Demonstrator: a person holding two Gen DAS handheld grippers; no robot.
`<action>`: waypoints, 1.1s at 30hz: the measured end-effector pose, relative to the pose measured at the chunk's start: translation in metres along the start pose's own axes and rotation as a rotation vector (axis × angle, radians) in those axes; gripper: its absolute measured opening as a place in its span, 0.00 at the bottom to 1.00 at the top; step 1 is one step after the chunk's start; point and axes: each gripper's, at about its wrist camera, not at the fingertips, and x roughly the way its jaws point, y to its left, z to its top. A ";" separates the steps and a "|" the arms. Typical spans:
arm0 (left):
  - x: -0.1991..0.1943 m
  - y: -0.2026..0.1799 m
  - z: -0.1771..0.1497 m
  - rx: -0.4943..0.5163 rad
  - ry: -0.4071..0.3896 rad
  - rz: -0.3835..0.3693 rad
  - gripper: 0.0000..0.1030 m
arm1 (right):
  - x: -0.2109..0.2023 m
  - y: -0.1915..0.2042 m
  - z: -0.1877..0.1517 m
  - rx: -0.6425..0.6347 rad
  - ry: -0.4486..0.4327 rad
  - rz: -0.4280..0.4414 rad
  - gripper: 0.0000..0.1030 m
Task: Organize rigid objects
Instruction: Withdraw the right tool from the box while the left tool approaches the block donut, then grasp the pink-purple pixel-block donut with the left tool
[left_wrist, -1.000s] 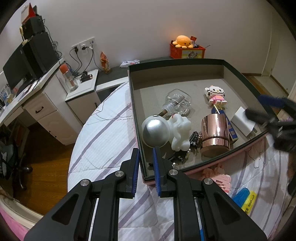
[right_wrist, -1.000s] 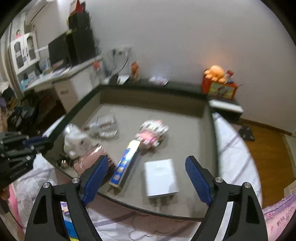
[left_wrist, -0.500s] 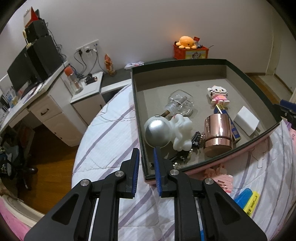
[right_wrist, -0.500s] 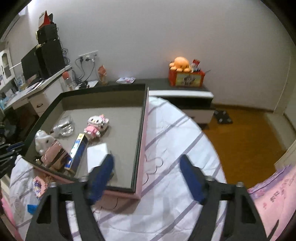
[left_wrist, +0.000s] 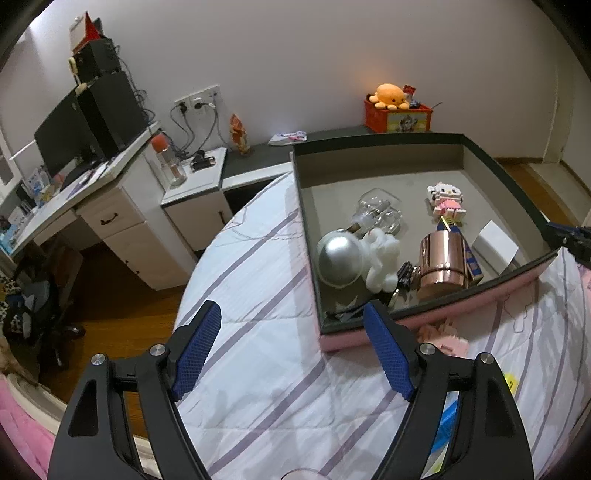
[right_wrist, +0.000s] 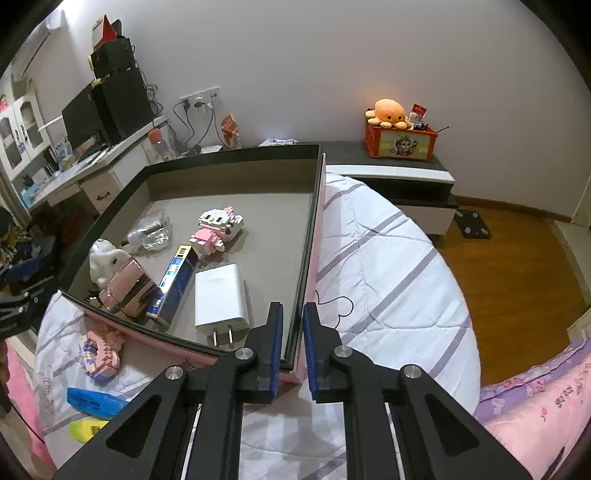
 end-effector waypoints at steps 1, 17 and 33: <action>-0.003 0.001 -0.003 -0.012 -0.001 0.005 0.80 | 0.000 -0.001 0.000 0.006 -0.001 0.008 0.10; -0.018 -0.062 -0.052 -0.067 0.037 -0.093 0.88 | 0.000 -0.002 -0.001 -0.011 0.005 0.028 0.10; 0.014 -0.094 -0.043 -0.049 0.093 -0.096 0.67 | -0.001 -0.002 -0.001 -0.002 0.006 0.024 0.11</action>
